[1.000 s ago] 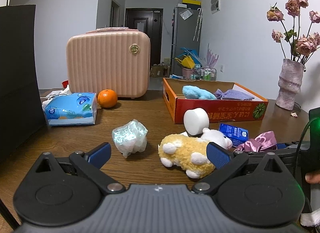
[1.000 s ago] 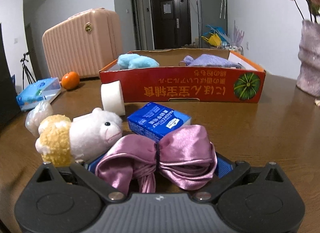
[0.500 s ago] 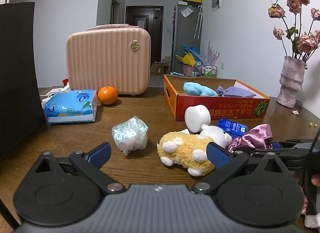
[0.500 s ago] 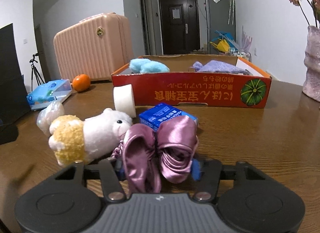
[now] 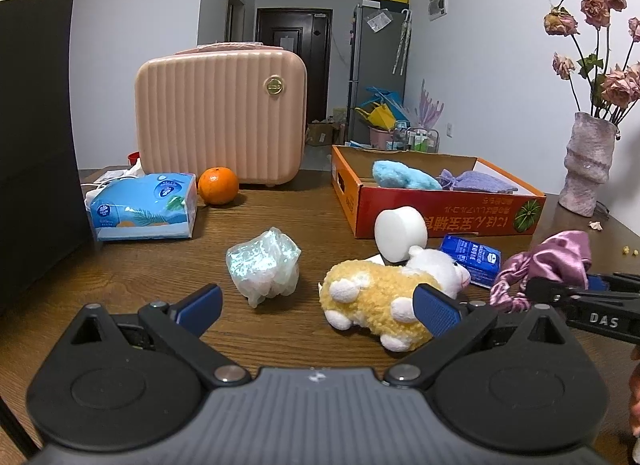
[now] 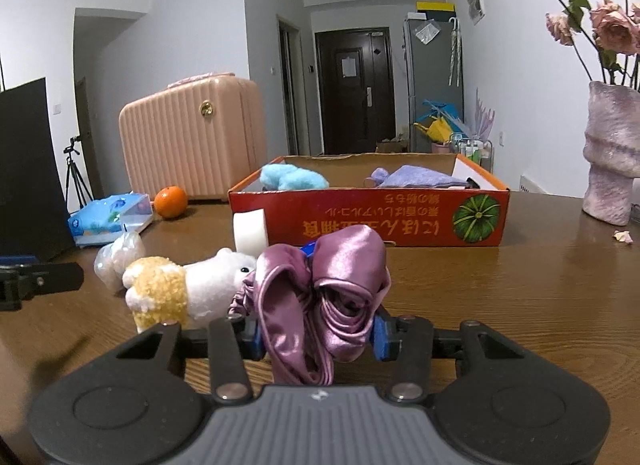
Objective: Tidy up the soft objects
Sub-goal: 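Grasp the iridescent plastic bag with the left tool while the right tool holds the bow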
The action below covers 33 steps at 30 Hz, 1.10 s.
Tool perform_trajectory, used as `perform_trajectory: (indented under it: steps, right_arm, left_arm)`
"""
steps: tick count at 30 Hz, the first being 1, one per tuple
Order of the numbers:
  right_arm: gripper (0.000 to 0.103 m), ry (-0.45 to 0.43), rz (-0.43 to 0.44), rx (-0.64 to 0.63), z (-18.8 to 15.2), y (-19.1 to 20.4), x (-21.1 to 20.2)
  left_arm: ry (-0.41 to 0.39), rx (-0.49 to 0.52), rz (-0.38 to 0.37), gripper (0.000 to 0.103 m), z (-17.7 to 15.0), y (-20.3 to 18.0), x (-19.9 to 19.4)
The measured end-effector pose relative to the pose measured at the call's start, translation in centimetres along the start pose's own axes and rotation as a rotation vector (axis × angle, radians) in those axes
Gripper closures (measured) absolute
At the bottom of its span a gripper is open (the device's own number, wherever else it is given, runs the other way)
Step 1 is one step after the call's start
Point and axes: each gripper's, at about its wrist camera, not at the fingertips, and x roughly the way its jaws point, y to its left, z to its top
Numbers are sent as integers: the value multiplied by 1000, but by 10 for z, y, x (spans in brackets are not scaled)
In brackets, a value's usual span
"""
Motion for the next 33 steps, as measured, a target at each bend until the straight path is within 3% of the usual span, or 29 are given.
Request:
perform_trajectory:
  steps: [11, 22, 29, 33]
  right_arm:
    - [57, -31, -18, 28, 0, -13, -14]
    - [56, -44, -69, 51, 2, -27, -14]
    - [56, -38, -122, 78, 2, -41, -9]
    - [56, -31, -146, 93, 2, -48, -6]
  left_arm:
    - [16, -31, 51, 0, 9, 15, 17]
    - [60, -39, 117, 0, 18, 39, 68]
    - [135, -39, 92, 0, 21, 48, 109]
    - [135, 7, 98, 0, 24, 46, 122]
